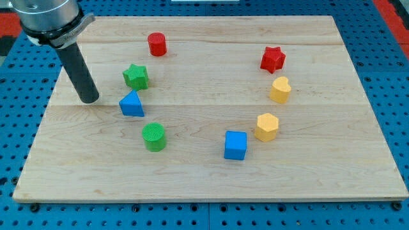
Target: Move your arm to the bottom center
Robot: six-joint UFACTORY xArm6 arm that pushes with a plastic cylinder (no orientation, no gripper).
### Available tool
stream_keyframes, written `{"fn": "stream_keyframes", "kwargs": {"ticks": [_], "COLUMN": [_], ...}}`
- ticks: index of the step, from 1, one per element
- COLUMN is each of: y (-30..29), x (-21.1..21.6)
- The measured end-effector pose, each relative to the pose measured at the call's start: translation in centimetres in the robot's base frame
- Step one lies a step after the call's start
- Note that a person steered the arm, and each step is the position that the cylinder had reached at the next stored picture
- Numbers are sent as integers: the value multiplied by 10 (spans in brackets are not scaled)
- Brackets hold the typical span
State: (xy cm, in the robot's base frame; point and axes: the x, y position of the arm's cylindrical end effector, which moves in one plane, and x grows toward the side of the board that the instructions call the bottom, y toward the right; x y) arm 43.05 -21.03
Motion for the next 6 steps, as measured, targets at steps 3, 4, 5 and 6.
{"fn": "stream_keyframes", "kwargs": {"ticks": [3, 4, 5, 6], "y": [-2, -2, 22, 66], "x": [1, 13, 81, 142]}}
